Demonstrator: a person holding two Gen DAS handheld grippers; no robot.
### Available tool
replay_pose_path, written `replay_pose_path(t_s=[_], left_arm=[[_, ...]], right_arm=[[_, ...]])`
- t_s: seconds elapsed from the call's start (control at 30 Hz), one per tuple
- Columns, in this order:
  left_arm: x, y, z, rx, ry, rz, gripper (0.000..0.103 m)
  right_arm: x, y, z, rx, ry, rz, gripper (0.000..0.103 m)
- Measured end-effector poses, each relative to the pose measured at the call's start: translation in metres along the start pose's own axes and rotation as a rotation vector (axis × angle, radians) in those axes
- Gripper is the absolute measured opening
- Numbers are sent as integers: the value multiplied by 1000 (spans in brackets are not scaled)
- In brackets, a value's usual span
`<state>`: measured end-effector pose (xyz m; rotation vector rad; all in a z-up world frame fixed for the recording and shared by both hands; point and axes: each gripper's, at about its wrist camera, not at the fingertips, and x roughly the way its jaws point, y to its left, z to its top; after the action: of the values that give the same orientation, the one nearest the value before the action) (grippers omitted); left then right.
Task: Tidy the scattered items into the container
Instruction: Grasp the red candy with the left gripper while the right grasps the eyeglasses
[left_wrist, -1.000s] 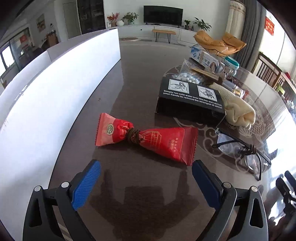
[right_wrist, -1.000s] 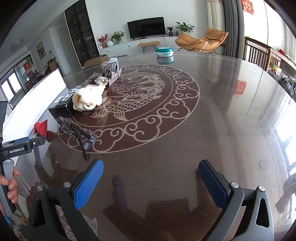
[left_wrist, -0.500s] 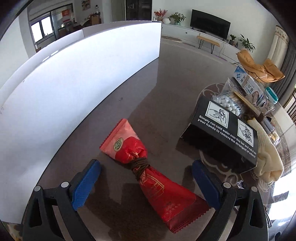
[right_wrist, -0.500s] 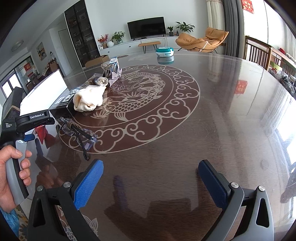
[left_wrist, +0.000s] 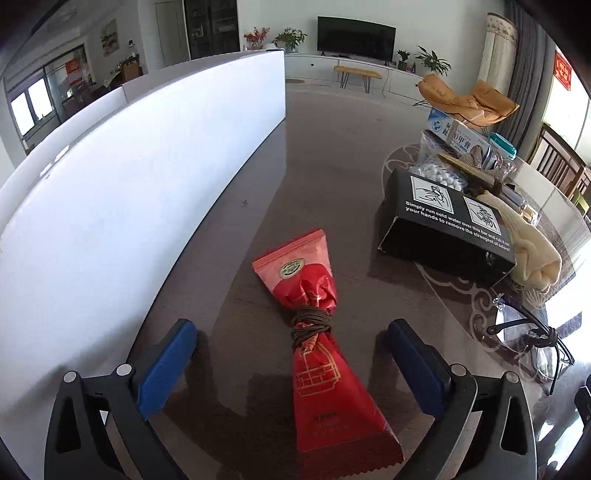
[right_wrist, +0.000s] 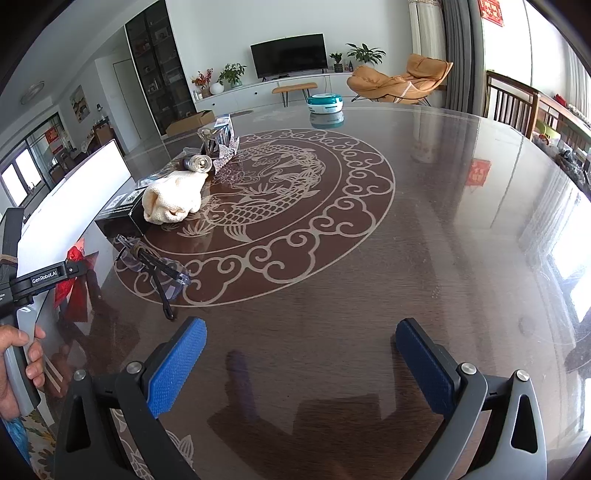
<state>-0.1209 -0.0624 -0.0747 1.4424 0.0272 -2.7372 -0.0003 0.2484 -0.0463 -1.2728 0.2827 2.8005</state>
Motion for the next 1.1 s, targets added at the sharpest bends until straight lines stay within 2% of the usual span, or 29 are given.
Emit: replay_pose_path(t_s=[0.03,0.07,0.1,0.13,0.2,0.27,0.3,0.33,0.43,0.5,0.57,0.63,0.83,0.93,0.97,1.0,1.03,1.07,1.1], left_arm=[[0,-3,0,16,-5,-9,103],[-3,-4,-3,29,-21,-22,93],[-6,-6,-4,45,-39,-32,77],[-10,-8,-7,63,-55,-43,70],[-15,-13,-11,104,-73,-67,45],[-18,-16,-14,134,-79,-87,33],[-22,-14,-15,148,-79,-98,30],[-23,-12,-17,160,-80,-110,30],[-25,-3,-19,157,-75,-166,29],[-23,1,-17,138,-72,-195,28],[-24,0,-17,141,-73,-191,28],[-23,-3,-17,151,-74,-178,28],[-27,-3,-20,150,-74,-179,28],[-26,-3,-20,152,-75,-176,28],[-26,-2,-21,152,-75,-176,28],[-26,-3,-21,153,-75,-174,28],[-27,-4,-21,156,-76,-170,28],[-26,-5,-21,160,-76,-165,28],[-26,-6,-21,167,-78,-161,28]], right_arm=[[0,-1,0,4,-1,1,103],[-1,-2,-1,8,-2,4,103],[-1,-3,-1,12,-2,10,103],[-1,-4,-1,15,-3,17,103],[-2,-5,-1,18,-8,47,103],[-3,-5,-1,12,-9,83,103],[-2,-3,-1,4,-6,92,103],[-2,-1,-1,-14,0,98,103],[0,15,-1,-140,32,219,103],[7,35,2,-246,77,222,103],[15,57,7,-369,88,219,103],[30,79,12,-487,97,177,103],[71,122,38,-603,134,287,103],[81,139,47,-626,174,290,103],[79,141,48,-620,155,290,93],[75,142,48,-613,120,294,58],[73,141,48,-608,98,281,34],[72,140,46,-600,90,263,25],[71,140,44,-592,80,253,24]])
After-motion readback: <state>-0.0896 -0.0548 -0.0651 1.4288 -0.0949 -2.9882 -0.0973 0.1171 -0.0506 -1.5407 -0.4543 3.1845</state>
